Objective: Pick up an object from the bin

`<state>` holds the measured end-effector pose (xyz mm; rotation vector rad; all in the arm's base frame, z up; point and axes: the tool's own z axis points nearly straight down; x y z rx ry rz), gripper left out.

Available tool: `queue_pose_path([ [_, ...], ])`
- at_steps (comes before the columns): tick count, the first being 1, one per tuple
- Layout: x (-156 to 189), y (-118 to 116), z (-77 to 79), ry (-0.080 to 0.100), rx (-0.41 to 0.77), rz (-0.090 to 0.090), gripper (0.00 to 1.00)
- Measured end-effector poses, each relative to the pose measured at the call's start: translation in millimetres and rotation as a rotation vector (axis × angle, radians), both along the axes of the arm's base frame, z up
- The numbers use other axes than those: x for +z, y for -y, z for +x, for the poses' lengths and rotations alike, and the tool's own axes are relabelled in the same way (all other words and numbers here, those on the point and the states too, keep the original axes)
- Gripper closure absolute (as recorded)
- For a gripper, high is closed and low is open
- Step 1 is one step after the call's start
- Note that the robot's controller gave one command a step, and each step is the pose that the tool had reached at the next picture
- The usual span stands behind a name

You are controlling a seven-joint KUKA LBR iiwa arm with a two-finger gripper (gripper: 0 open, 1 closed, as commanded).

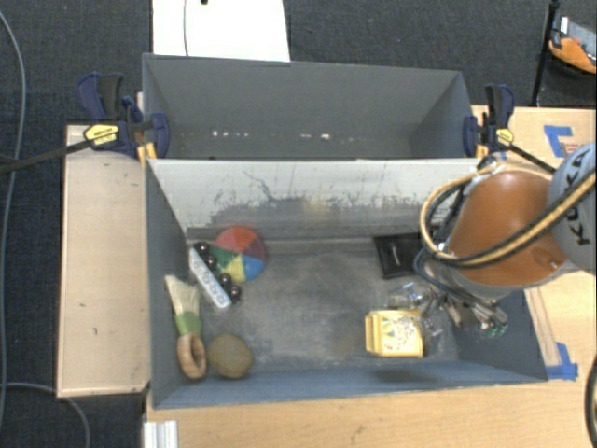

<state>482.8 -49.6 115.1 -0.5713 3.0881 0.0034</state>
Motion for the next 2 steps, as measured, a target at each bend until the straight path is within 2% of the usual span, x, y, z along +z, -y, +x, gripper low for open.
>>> queue_pose_path([
  [1, 26, 2, 6.9, 0.020, -0.003, -0.002, 1.00],
  [2, 15, 5, 2.6, -0.002, -0.014, 0.001, 1.00],
])
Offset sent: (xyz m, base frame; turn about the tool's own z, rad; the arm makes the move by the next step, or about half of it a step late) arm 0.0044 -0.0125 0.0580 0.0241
